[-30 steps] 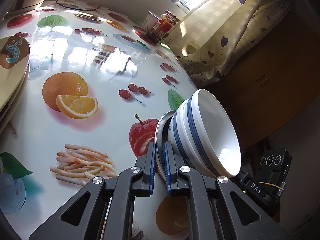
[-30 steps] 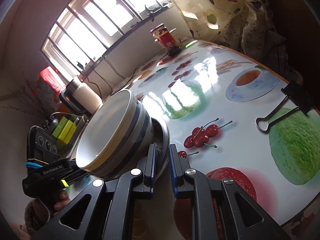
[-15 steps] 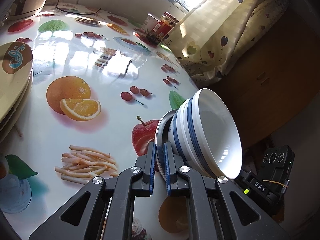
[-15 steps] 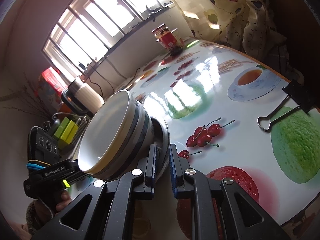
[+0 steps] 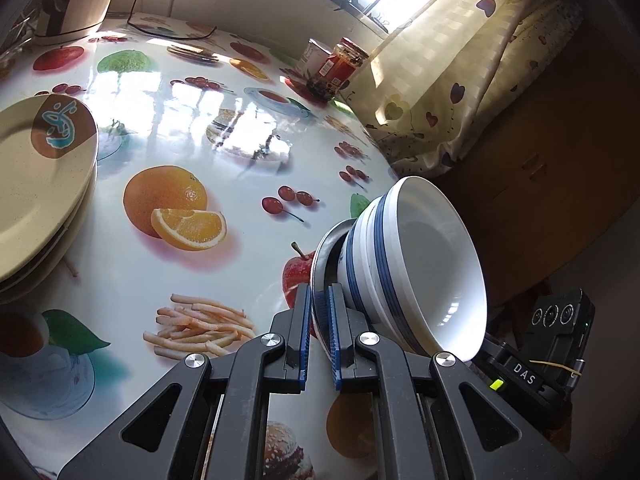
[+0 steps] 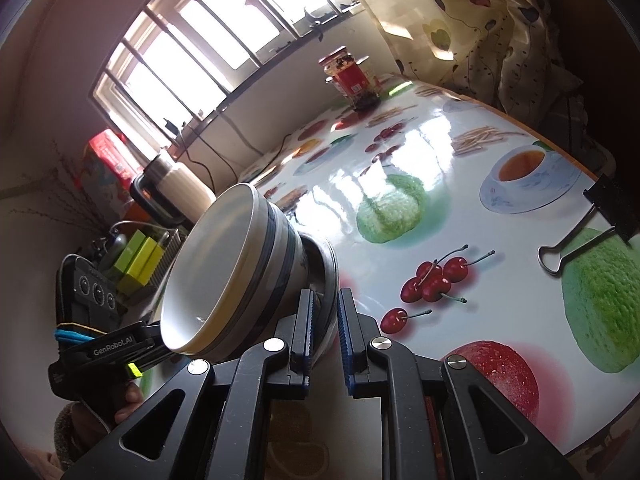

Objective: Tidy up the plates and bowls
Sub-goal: 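Lift the blue-striped bowl stack and carry it toward the cream plates, then lower the bowl stack onto the cream plate stack with both grippers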

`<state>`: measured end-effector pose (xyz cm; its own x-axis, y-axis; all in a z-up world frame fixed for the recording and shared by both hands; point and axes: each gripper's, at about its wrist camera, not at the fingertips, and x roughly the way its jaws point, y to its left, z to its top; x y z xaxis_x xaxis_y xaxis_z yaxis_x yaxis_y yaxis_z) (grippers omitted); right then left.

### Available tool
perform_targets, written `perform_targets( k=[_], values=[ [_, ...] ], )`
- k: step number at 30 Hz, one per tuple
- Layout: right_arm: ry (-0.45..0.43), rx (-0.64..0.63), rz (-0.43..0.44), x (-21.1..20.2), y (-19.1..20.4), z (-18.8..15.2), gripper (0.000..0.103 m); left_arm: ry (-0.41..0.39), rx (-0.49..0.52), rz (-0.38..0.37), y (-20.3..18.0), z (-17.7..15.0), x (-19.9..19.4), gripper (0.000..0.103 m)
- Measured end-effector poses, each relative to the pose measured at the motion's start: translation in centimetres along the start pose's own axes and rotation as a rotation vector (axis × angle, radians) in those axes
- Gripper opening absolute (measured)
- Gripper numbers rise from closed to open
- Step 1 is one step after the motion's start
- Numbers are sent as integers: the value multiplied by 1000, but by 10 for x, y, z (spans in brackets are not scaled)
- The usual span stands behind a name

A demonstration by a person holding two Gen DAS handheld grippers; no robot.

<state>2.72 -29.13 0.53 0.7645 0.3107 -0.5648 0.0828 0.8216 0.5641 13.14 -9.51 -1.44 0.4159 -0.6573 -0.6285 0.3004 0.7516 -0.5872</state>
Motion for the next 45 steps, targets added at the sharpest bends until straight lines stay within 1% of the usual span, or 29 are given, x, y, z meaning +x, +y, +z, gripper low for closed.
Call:
perform_targets(
  k=[20, 35, 45],
  values=[
    [17, -58, 48, 11, 44, 15, 14, -68, -37, 40, 9, 10, -42, 7],
    [50, -95, 85, 35, 75, 28, 14, -110, -91, 69, 32, 29, -66, 7],
    [74, -124, 123, 57, 101, 35, 14, -138, -107, 106, 48, 38, -85, 7]
  ],
)
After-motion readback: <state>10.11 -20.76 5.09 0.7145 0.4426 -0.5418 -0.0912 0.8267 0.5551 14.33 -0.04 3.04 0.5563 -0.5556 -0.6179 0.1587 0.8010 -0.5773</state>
